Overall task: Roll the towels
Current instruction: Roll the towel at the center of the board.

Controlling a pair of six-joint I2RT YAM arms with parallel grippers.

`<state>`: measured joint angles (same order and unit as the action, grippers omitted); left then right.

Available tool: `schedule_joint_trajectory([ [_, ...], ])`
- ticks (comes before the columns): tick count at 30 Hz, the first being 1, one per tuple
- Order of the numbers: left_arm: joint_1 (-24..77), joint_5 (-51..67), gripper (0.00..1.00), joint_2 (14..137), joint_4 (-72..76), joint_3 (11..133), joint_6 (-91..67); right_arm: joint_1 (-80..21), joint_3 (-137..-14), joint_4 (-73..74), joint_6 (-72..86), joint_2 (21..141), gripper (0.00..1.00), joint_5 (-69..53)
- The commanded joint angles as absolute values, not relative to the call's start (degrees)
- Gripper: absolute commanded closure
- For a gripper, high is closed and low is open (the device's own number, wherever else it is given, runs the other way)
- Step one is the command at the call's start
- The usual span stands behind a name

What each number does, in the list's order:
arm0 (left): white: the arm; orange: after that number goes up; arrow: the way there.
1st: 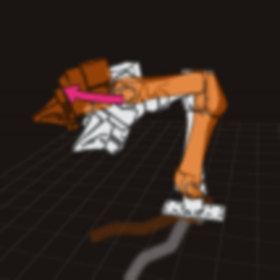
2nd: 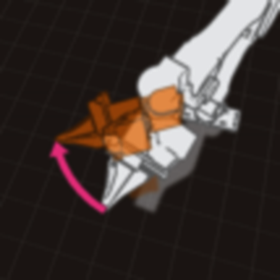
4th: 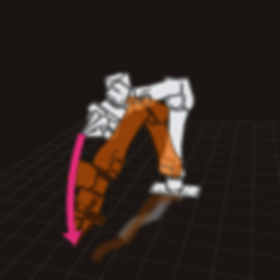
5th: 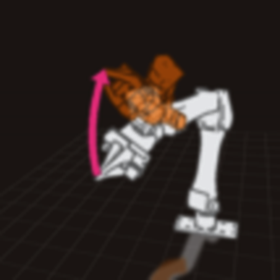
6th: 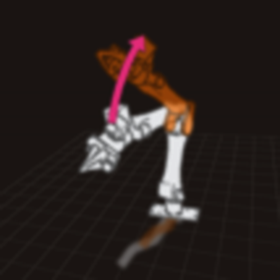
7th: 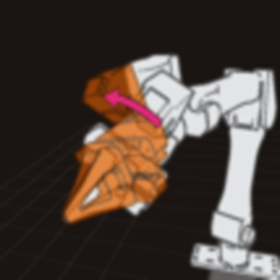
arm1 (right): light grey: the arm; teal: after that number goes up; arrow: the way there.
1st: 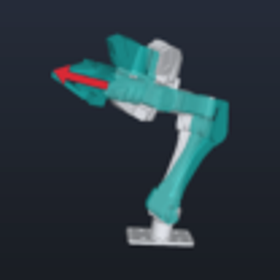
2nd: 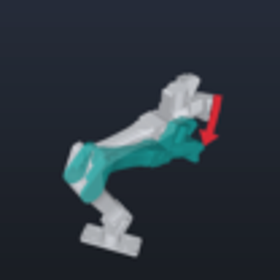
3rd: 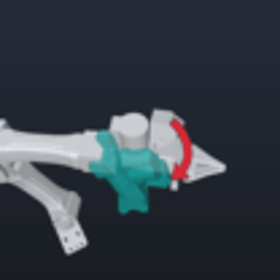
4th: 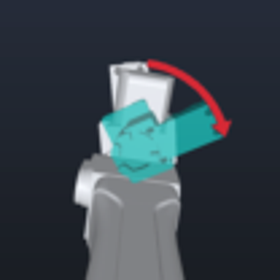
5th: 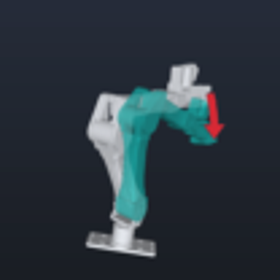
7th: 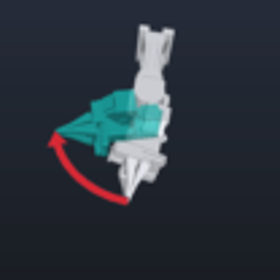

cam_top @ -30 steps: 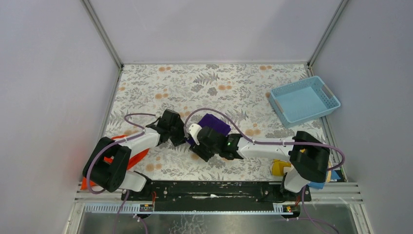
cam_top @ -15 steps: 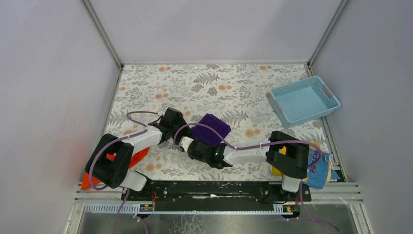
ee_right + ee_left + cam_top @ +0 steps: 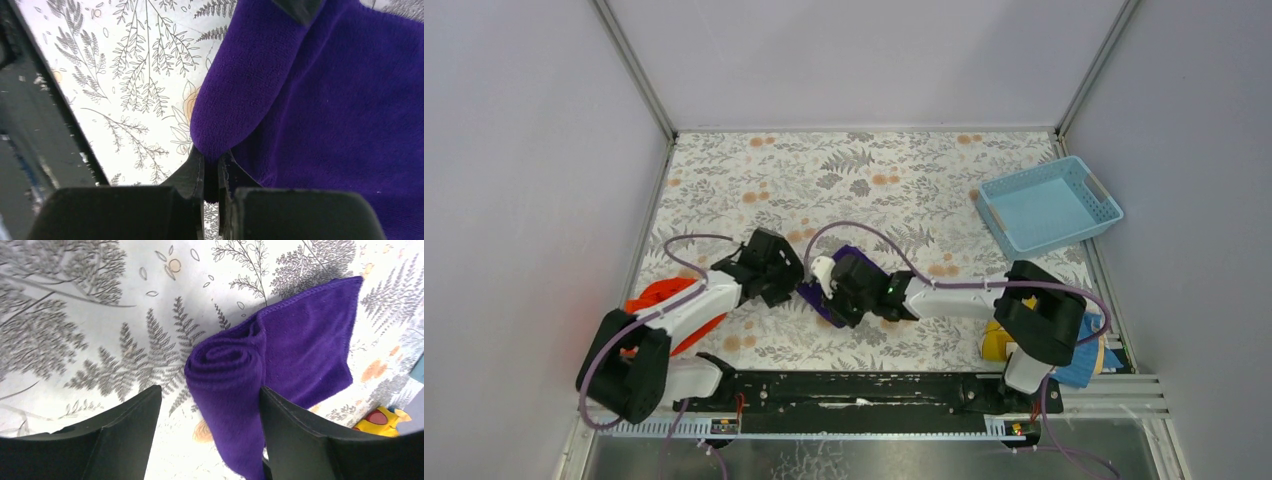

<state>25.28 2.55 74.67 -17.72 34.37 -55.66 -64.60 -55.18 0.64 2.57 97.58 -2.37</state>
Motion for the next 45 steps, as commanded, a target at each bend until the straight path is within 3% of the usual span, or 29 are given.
schedule_joint_trajectory([
  [1,23.9,1.2,0.27,66.6,-22.9,32.4,-55.8,-58.8,-51.3,-8.2,12.6,95.5,1.0,-22.0],
  [7,24.0,5.3,0.21,59.8,-22.2,28.9,-58.4,-52.6,-43.8,-24.1,26.1,95.7,1.0,-33.6],
  [12,23.9,8.0,0.21,61.4,-19.0,28.3,-58.8,-47.2,-37.3,-40.1,38.3,99.4,1.0,-40.6],
  [27,26.0,11.8,0.25,74.8,-6.7,31.9,-60.5,-42.7,-34.2,-48.8,46.0,107.6,1.0,-44.5],
  [33,26.9,10.1,0.36,79.5,-5.7,32.3,-60.7,-42.3,-33.9,-48.8,47.2,108.3,0.98,-44.0],
  [36,27.1,8.4,0.47,81.4,-6.7,32.3,-60.9,-42.3,-34.3,-43.5,44.7,105.6,0.91,-41.6],
  [38,27.4,7.1,0.52,82.1,-7.5,31.9,-61.0,-42.3,-35.3,-36.3,40.9,101.7,0.79,-38.8],
  [45,27.3,4.9,0.54,83.5,-9.3,31.0,-60.7,-45.6,-42.3,-7.7,25.4,87.8,0.45,-21.2],
])
